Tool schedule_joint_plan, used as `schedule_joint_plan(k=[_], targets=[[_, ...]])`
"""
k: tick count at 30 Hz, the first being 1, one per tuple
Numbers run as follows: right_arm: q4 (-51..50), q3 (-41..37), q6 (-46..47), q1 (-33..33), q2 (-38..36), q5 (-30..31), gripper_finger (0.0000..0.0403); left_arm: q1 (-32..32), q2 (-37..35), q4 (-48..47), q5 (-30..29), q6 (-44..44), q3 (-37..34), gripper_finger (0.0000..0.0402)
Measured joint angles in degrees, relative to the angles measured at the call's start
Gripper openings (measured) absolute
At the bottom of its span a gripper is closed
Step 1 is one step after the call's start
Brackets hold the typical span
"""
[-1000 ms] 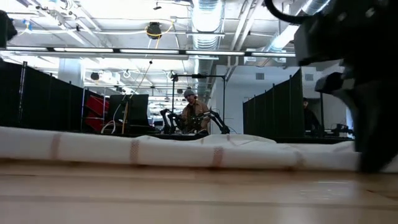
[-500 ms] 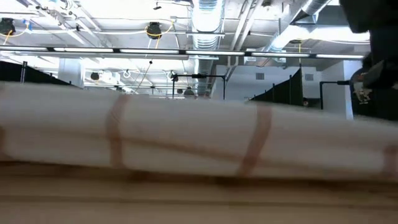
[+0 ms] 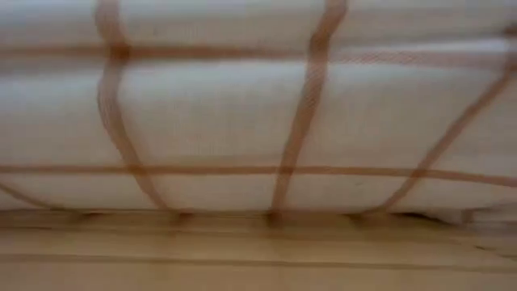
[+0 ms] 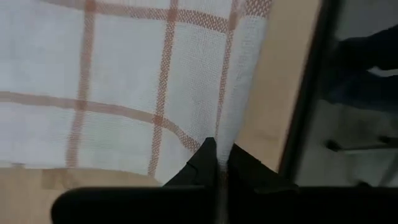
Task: Roll towel
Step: Roll the white checkered towel
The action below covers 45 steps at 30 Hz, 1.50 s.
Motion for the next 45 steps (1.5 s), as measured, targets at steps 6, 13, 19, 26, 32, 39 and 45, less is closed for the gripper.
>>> schedule_joint_plan(k=[6, 13, 19, 26, 32, 39, 45], targets=[[2.7, -0.3, -2.3, -1.6, 0.1, -6.3, 0.0000, 0.0, -4.3, 0.5, 0.3, 0.1, 0.0, 0.0000], [7.3, -3.0, -5.3, -4.7, 0.2, -12.3, 0.0000, 0.0, -7.3, 9.7, 1.8, -0.6, -6.9, 0.0000], [12.6, -6.5, -6.0, -7.0, 0.3, -17.7, 0.0000, 1.7, -10.0, 16.2, 5.8, -1.0, -12.6, 0.0000], [15.9, -9.4, -7.3, -9.6, 0.3, -21.5, 0.0000, 5.3, -14.5, 21.2, 8.9, 3.2, -18.5, 0.0000], [16.3, -10.1, -8.0, -11.4, 0.3, -21.9, 0.0000, 8.3, -19.8, 21.0, 9.6, 4.7, -24.0, 0.0000], [15.1, -10.1, -10.7, -13.7, 0.3, -21.9, 0.0000, 12.2, -25.9, 19.6, 10.3, 7.6, -28.9, 0.0000], [11.1, -10.1, -12.9, -16.0, 0.3, -21.3, 0.0000, 13.6, -26.7, 20.7, 11.8, 9.5, -31.7, 0.0000]])
